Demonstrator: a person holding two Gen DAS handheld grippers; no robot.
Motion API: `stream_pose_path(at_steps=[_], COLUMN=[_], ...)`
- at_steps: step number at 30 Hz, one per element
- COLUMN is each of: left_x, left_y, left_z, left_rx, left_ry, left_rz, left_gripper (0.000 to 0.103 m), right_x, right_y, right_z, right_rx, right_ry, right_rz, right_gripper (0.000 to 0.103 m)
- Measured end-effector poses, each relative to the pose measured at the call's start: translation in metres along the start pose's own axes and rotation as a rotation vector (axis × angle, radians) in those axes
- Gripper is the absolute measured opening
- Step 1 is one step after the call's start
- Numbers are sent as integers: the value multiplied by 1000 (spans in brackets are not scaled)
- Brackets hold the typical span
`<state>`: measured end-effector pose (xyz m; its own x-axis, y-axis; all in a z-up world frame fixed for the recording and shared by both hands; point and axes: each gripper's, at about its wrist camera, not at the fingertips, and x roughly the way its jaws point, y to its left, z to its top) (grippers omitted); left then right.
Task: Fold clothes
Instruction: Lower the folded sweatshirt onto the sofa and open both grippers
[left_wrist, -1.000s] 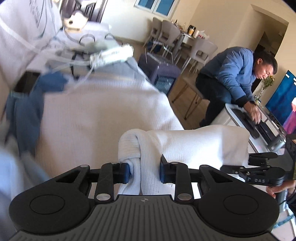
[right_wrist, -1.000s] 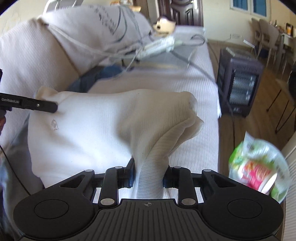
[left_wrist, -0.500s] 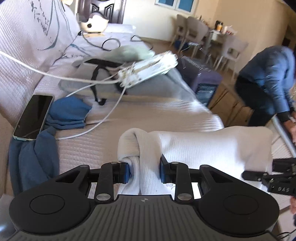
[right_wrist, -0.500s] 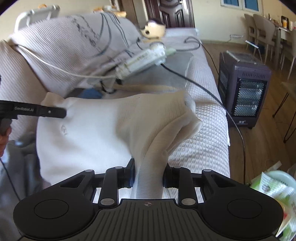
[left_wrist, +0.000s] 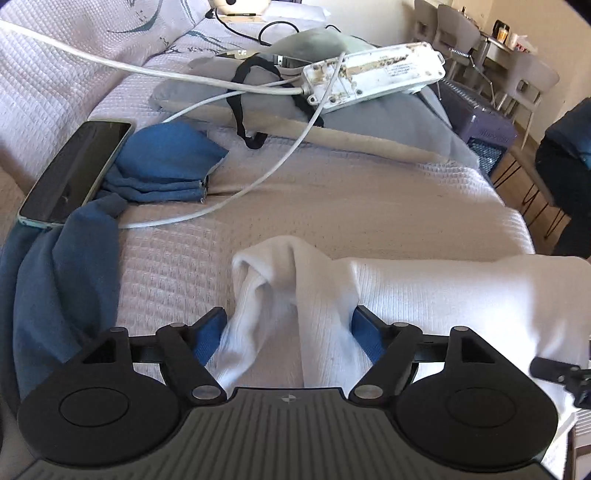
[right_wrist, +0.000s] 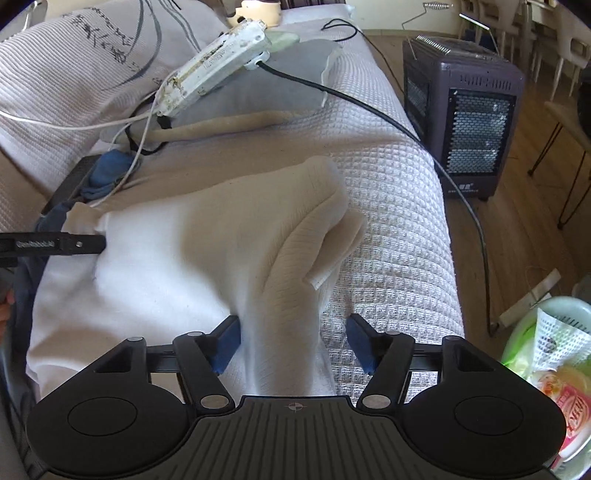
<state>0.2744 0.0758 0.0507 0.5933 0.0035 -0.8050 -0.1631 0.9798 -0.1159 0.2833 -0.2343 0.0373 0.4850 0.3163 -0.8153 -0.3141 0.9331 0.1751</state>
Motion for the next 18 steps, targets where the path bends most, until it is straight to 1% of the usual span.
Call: stream_pose_path(at_steps=[2,4,6,8,10,12,14,18], left_x=[-14,-34,-54,-72,-83,-93,-100,-125], left_y=[-3,-3,0,3,7,12,15,17], left_z=[-6,-16,-28,-44,-63,-83,-101,-131], left_rx=[21,29,34,60,80,94,115,181], left_ry=[-9,-21,-37,-46,-46,-43,-49,-106], left_rz=[15,10,-16,-49,-49,-45,-37,-34], left_gripper=[73,73,74,80,80,80,80,81], right_x=[-4,-14,-29,-44,-58,-72,-85,-107], right_y=[7,15,22,30,38,47,57,86], right_z=[-2,-7,-18,-29,-41,-59,-76,-106], right_rx=[3,-18,-54,-90,-121,-126,-135,-177], right_ry=[24,32,11,-11,-30,-34,-39,-68], right_rz=[-38,-67,-87,-106,-119,-104,-87,-42], right_gripper=[72,72,72,73,74,77,78,83])
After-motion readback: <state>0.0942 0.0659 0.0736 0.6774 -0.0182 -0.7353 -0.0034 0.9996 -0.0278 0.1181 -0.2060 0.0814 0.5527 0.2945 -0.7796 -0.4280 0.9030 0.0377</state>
